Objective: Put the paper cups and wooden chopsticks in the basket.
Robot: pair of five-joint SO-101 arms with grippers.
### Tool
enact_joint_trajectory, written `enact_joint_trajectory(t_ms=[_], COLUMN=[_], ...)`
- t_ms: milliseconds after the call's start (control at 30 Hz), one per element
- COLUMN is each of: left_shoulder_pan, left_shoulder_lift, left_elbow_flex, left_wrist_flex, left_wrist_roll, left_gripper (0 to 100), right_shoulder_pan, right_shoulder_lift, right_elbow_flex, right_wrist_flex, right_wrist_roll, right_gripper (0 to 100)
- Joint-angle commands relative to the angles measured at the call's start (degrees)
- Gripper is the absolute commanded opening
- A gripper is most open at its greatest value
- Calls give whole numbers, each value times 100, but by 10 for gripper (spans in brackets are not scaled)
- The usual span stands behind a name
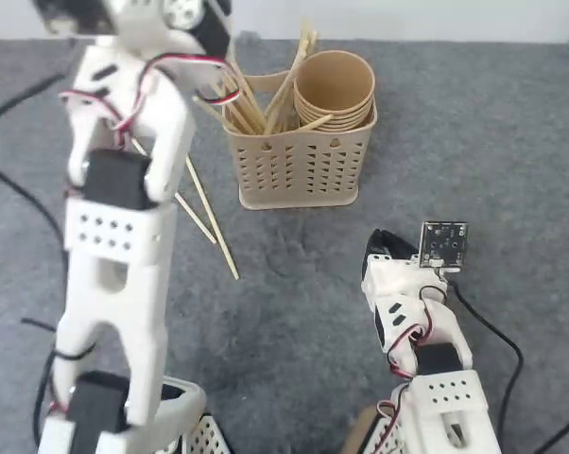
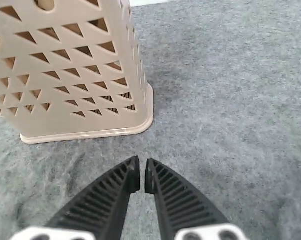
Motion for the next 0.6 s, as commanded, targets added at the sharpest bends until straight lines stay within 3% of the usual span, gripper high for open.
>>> enact_joint_trajectory(t_ms=[0, 567], left_shoulder_pan=[396, 404], left_shoulder_lift=[79, 571], left_elbow_flex=[-259, 303], left_wrist_flex=[44, 18], left_wrist_roll=[-18, -26], left_gripper=[12, 12], right_shoulder_pan=[66, 66], right_shoulder_lift=[-92, -101], right_elbow_flex=[132, 132], right_wrist_flex=[-48, -40], right_wrist_roll=[97, 97], right_gripper=[41, 41])
